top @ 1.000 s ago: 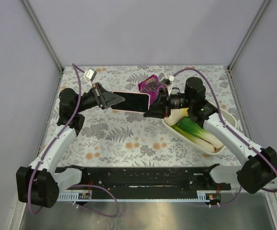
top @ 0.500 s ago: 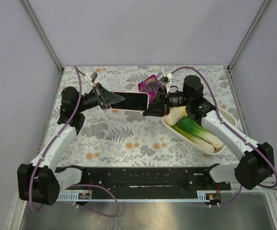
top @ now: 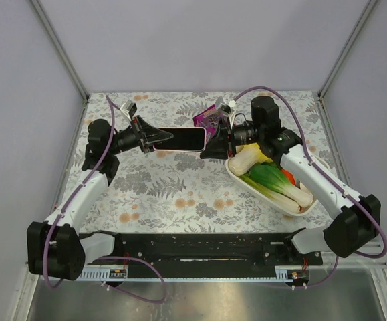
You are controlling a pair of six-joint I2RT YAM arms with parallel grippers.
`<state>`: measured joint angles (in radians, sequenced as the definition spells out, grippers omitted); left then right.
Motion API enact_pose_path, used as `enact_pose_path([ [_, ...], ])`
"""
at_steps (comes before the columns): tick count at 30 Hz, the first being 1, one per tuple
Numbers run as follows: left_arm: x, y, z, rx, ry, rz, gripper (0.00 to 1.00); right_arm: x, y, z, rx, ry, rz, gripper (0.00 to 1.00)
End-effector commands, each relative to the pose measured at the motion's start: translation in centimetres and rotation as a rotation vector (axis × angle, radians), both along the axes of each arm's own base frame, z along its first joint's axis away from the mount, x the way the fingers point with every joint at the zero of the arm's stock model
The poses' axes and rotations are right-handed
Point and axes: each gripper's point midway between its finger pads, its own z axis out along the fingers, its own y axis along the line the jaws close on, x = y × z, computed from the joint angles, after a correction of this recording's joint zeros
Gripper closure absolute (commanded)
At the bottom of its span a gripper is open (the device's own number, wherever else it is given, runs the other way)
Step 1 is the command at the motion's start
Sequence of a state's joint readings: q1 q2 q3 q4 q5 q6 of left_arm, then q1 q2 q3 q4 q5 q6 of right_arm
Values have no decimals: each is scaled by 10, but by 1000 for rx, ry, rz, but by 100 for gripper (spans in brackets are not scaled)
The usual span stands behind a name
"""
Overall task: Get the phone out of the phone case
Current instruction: Remove the phone case from the phone.
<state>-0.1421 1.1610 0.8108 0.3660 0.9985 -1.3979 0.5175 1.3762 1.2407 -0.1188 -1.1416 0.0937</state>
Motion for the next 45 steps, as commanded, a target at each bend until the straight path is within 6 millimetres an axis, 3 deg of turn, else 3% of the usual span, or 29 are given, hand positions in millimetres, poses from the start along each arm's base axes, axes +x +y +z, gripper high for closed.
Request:
enact_pose_path([
  [1, 33, 9, -54, 63, 168, 152, 100, -28, -4, 75, 142, -372, 143, 99],
  [11, 27, 1, -34, 22, 101, 107, 100, -9, 1, 63, 88, -349, 79, 98],
  [16, 19, 2, 1, 5, -73, 81, 100, 6, -5, 45, 16, -310, -68, 74],
  [19, 14, 2, 18, 22, -193, 68, 100, 22, -11, 36, -46, -275, -198, 52],
  [24, -6, 1, 47, 60, -445, 15, 100, 37, -24, 20, -124, -244, -331, 39],
  [25, -12, 0, 56, 75, -516, -4, 100, 36, -26, 17, -135, -236, -341, 29],
  [26, -19, -2, 62, 90, -573, -36, 100, 35, -28, 14, -141, -227, -345, 26],
  [31, -50, -4, 77, 160, -799, -138, 100, 27, -33, 5, -156, -167, -361, 24],
  [35, -52, -1, 72, 262, -871, -144, 100, 16, -30, 2, -144, -115, -318, 25],
  [41, -52, 0, 77, 288, -917, -117, 100, -23, -18, 5, -32, -69, -85, 34],
  [45, -53, -5, 76, 286, -915, -125, 100, -28, -17, 5, -20, -71, -64, 32],
])
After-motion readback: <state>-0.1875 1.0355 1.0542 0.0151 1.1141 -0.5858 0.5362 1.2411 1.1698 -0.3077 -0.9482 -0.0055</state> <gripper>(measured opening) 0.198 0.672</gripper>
